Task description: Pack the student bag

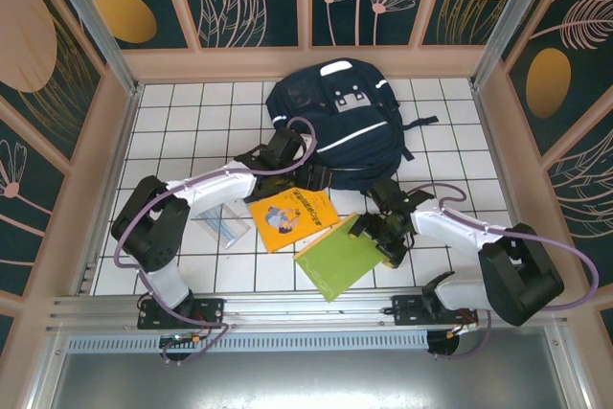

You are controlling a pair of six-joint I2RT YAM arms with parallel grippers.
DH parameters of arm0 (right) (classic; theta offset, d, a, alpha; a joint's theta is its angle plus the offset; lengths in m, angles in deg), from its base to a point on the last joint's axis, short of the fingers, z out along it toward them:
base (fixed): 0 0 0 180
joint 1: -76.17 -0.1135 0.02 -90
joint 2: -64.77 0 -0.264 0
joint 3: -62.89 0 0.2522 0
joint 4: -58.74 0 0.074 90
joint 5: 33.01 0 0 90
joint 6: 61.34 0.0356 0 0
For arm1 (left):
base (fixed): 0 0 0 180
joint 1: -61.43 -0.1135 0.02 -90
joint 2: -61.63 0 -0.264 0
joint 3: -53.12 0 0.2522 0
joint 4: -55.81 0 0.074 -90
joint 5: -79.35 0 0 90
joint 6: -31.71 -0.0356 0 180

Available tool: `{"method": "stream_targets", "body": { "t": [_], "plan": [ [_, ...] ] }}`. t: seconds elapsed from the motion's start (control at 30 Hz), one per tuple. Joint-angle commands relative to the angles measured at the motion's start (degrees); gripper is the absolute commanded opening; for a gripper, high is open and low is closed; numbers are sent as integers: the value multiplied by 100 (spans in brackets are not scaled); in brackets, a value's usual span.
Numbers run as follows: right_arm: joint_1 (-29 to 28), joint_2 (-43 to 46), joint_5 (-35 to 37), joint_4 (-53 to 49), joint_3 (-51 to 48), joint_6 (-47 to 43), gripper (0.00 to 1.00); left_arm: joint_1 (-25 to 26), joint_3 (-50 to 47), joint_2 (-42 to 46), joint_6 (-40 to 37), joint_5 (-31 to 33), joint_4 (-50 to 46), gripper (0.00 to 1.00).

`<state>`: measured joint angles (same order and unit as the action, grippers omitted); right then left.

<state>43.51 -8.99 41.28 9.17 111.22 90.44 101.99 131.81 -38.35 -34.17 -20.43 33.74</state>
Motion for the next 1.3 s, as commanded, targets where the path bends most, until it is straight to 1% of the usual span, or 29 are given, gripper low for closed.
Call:
{"method": "stream_targets", "body": {
  "t": [0.0, 0.03, 0.1, 0.17, 0.23, 0.33, 0.4, 0.53, 0.57, 0.7, 0.8, 0.87, 0.9, 0.97, 1.2, 1.27],
  "plan": [
    [94, 223, 788, 2169, 65, -402, 95, -22, -85, 146, 51, -197, -384, 84],
    [87, 308, 776, 2235, 28, -407, 94, -21, -85, 148, 36, -264, -457, 82],
    [85, 478, 688, 2472, -70, -436, 92, -22, -96, 146, -11, -397, -653, 73],
    [70, 578, 574, 2770, -174, -460, 89, -24, -124, 370, -67, -595, -891, 64],
    [41, 559, 538, 2924, -222, -517, 88, -21, -164, 509, -93, -822, -1098, 59],
    [41, 380, 436, 3026, -248, -603, 88, -22, -293, 674, -47, -1179, -1333, 59],
    [41, 259, 393, 2988, -208, -697, 87, -25, -433, 725, 89, -1453, -1329, 59],
    [41, 112, 350, 2959, -232, -869, 87, -15, -722, 625, 426, -2007, -925, 57],
    [33, 99, 277, 3078, -293, -869, 86, -13, -804, 538, 503, -2086, -779, 55],
    [-98, 120, 106, 3521, -424, -851, 80, -13, -991, 223, 766, -2016, -359, 51],
    [-193, 176, 44, 3658, -417, -869, 73, -15, -1097, -62, 855, -1949, -129, 47],
    [-239, 226, -9, 3743, -409, -869, 60, -18, -1094, -194, 885, -1931, -60, 44],
    [-242, 245, -28, 3761, -407, -869, 56, -14, -1107, -233, 907, -1913, -25, 43],
    [-264, 278, -59, 3766, -407, -869, 51, -17, -1139, -289, 967, -1888, 68, 41],
    [-311, 178, -74, 3819, -451, -862, 39, -13, -1210, -394, 1104, -1843, 233, 41],
    [-306, 121, -49, 3784, -417, -902, 30, -13, -1193, -386, 1112, -1829, 242, 41]
  ]
}}
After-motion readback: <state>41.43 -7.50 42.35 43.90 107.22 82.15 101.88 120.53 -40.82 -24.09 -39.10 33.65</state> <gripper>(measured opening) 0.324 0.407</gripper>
